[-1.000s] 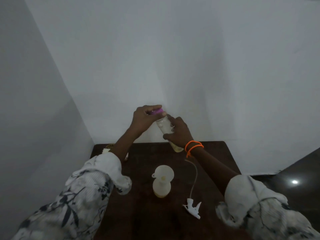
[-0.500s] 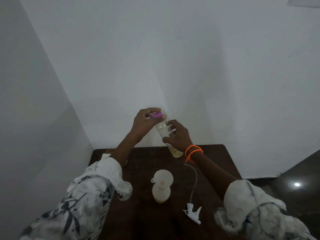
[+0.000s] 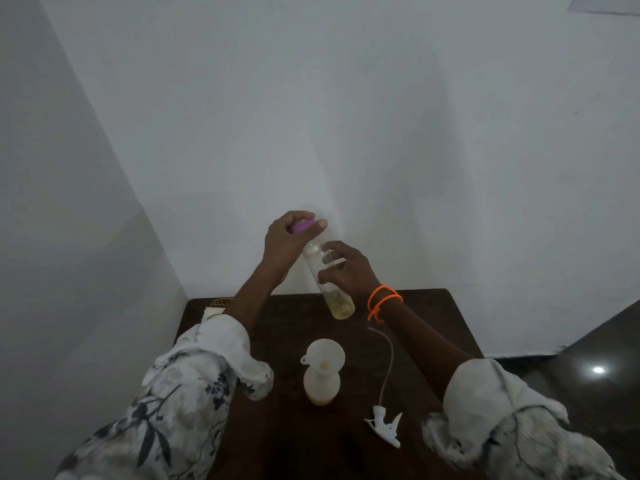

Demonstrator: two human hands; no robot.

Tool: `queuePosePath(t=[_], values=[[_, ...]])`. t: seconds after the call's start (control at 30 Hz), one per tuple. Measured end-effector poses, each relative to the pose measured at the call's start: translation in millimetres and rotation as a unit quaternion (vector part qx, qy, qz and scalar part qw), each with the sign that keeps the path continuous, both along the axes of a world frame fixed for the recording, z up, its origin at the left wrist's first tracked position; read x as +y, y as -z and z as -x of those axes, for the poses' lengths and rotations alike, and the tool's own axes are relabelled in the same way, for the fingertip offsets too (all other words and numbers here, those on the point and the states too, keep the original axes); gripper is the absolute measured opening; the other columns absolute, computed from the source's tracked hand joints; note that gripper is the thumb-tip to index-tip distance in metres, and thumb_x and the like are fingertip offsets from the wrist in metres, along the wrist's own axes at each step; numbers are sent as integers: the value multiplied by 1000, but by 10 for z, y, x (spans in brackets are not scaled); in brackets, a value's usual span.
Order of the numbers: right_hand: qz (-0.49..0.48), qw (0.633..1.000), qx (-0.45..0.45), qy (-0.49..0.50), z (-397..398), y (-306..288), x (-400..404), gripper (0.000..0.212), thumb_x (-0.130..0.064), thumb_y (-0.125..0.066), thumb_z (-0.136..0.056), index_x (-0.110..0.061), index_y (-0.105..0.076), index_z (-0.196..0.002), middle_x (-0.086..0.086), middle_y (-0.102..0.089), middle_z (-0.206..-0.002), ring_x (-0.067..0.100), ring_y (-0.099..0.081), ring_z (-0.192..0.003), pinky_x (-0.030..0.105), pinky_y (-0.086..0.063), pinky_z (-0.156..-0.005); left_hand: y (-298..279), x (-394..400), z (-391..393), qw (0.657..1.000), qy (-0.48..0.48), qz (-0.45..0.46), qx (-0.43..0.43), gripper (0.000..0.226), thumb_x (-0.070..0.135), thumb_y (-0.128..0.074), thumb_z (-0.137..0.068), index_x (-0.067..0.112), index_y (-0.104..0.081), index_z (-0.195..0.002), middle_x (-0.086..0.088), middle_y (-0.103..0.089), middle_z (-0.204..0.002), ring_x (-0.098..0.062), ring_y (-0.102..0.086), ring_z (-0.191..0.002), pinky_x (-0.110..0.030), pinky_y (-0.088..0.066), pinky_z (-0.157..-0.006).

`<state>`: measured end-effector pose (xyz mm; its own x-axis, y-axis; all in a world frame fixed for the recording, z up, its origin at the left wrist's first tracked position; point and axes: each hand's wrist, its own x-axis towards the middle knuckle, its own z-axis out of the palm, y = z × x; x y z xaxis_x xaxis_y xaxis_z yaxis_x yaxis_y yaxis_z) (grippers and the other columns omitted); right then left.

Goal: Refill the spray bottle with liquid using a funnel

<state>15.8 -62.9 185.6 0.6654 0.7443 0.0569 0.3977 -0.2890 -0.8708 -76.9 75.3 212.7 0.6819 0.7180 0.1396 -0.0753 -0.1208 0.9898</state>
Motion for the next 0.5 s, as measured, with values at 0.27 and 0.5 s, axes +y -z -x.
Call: queuePosePath(t=[0.27,0.5], values=[[-7,999,26,-22,11,26,53,61,-17,-82,-58,-26,-66,-116,-2,-69,-99,14,-67,-95,43,-59,-87,-22,96,-1,996,69,52,-29,34,19,-72,-85,22,-72,-119,-1,-69,-126,-18,-64,-118,-31,-54,-95],[-17,999,46,-22,44,4,91,62,-18,-82,-58,-28,-65,-116,-3,-70,-99,13,-68,-95,44,-59,-87,21,133,10,996,13,73,-50,52,34,-94,-66,23,-76,-113,-3,-73,-117,-20,-70,-109,-34,-60,-89]])
